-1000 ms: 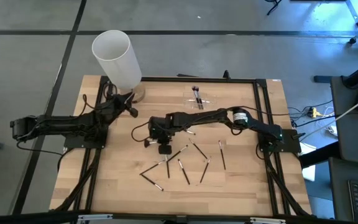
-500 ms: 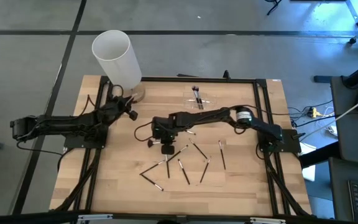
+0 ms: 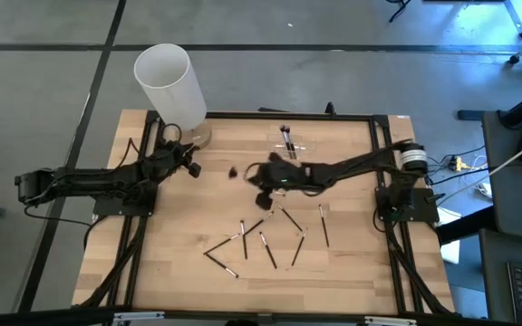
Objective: Put items in baskets/containers
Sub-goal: Put the black highlighter brush into the transparent organizer
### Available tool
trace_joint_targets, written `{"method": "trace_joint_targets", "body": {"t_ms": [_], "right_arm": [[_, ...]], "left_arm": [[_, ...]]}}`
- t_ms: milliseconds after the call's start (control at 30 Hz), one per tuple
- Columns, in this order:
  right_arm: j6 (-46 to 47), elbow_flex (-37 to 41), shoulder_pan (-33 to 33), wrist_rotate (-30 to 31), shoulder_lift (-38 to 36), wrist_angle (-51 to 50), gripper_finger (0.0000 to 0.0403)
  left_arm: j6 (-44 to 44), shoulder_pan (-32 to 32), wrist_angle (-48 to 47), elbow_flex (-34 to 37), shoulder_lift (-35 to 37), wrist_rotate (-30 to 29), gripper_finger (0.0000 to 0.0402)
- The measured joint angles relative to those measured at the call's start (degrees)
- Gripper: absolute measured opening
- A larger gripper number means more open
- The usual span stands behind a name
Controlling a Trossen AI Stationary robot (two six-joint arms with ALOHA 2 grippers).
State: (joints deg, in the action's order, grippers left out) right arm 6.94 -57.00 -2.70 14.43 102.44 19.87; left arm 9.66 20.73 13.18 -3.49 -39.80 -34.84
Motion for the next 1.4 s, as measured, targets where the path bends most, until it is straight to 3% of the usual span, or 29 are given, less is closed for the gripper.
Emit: {"method": "trace_joint_targets", "body": {"t_ms": [233,400,700,1100,1400], "right_arm": [[-1.36,14.10,-2.01,17.19,-8.60,21.31,0.0029],[-3.68,17.93,-4.49,26.60,-11.24,24.21,0.0027],[-1.18,18.34,-9.27,31.06,-7.17,23.92,0.0035],[0.36,18.34,-9.53,33.56,-6.04,20.82,0.0038],[0.74,18.34,-9.53,33.56,-6.04,20.80,0.0085]], "left_arm": [[0.13,0.00,2.08,0.00,0.01,0.28,0.0056],[-0.87,0.00,3.71,0.00,-0.25,0.00,0.0056],[-2.76,0.00,6.71,0.02,-0.30,0.30,0.0056],[-4.46,0.00,9.70,0.02,-0.30,0.12,0.0056],[-4.47,0.00,10.24,0.02,-0.30,0.12,0.0056]]}}
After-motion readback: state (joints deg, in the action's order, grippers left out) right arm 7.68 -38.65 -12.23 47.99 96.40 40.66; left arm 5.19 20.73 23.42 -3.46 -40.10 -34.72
